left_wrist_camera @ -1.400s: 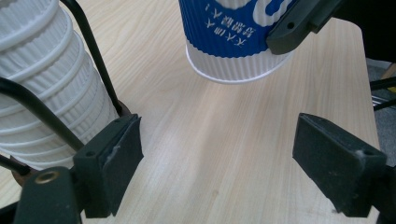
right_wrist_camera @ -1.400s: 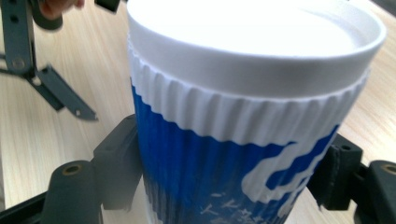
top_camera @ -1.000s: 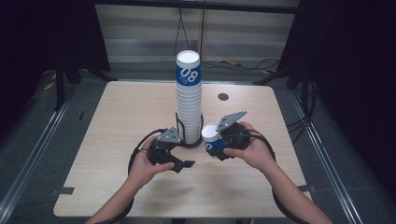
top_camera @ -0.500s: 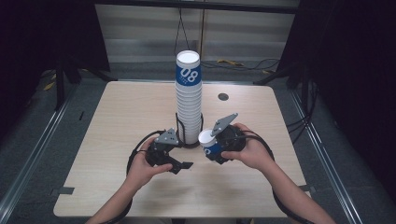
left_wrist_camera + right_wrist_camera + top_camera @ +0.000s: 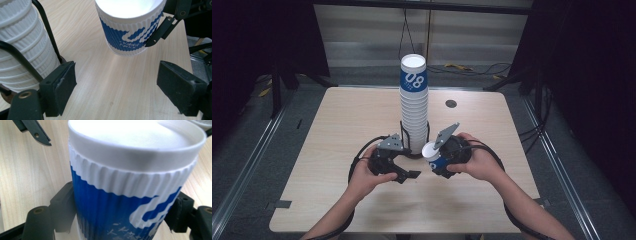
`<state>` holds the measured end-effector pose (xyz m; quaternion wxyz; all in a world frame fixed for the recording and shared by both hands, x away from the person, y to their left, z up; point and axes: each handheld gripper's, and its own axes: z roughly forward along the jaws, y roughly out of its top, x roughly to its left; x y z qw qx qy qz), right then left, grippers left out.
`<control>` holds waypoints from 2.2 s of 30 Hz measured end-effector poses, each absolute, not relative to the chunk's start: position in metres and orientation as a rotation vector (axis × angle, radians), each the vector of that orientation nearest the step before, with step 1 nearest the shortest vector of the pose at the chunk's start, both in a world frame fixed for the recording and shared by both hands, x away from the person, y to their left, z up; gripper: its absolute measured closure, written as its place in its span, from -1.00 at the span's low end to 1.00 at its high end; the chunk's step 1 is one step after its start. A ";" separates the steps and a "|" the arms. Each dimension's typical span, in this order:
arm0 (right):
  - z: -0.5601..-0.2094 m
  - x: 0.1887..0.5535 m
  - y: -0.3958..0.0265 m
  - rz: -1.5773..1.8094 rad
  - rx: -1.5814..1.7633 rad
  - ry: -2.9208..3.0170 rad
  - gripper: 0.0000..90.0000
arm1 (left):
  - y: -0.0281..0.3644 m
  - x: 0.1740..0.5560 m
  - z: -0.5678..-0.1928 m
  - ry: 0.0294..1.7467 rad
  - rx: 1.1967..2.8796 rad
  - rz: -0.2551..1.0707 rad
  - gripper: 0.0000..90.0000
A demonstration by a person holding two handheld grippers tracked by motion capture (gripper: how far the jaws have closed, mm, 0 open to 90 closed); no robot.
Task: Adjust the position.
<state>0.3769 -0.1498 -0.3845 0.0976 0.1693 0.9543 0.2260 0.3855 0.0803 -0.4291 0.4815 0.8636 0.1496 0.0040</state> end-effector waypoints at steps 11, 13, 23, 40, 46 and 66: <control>-0.385 0.378 -0.142 0.577 0.442 2.886 -0.47 | 0.081 0.386 -0.429 0.366 2.080 -0.012 -0.65; -0.385 0.378 -0.142 0.569 0.440 2.890 -0.47 | 0.081 0.386 -0.429 0.367 2.080 -0.015 -0.65; -0.385 0.377 -0.133 0.504 0.402 2.924 -0.47 | 0.084 0.386 -0.432 0.367 2.048 -0.050 -0.65; -0.386 0.373 -0.121 0.472 0.294 2.945 -0.47 | 0.080 0.389 -0.434 0.359 2.015 -0.127 -0.65; -0.386 0.372 -0.120 0.482 0.289 2.942 -0.47 | 0.077 0.390 -0.434 0.353 2.015 -0.127 -0.65; -0.390 0.372 -0.119 0.503 0.268 2.937 -0.47 | 0.066 0.391 -0.431 0.341 1.978 -0.146 -0.65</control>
